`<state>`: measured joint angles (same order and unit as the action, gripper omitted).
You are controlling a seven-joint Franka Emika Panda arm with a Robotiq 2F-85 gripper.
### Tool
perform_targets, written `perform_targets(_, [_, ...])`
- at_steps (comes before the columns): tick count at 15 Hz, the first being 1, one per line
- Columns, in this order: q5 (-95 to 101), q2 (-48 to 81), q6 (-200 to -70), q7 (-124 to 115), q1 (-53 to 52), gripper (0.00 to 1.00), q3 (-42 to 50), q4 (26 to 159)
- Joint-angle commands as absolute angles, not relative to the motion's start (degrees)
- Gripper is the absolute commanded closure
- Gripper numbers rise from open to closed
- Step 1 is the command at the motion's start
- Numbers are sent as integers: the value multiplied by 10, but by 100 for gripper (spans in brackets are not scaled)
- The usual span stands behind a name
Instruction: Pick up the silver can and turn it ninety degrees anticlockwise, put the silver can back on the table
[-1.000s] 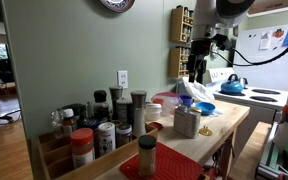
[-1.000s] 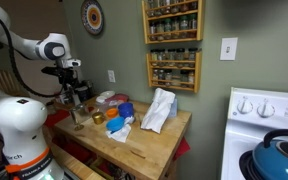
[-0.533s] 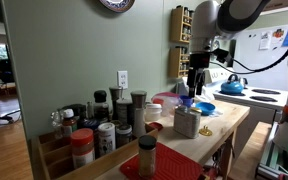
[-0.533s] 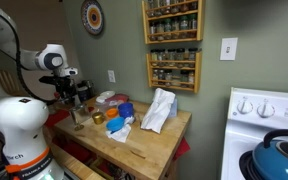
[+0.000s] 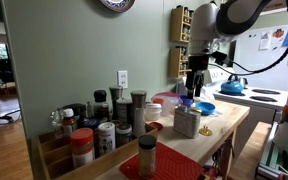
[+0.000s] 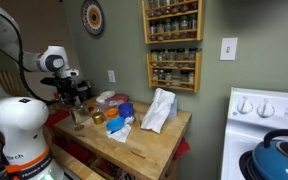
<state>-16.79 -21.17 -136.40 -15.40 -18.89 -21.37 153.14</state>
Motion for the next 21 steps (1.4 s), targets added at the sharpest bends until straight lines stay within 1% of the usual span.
perform_targets(1, [-149,-170,-1436,-167,-189,0,-221,1538])
perform_targets(8, [-49,-128,-1460,-234,-160,0,-225,1543])
perform_targets(20, [-51,-54,-1523,-270,-163,0,-214,1539])
perform_targets(21, [-54,-50,-1526,-269,-163,15,-212,1538])
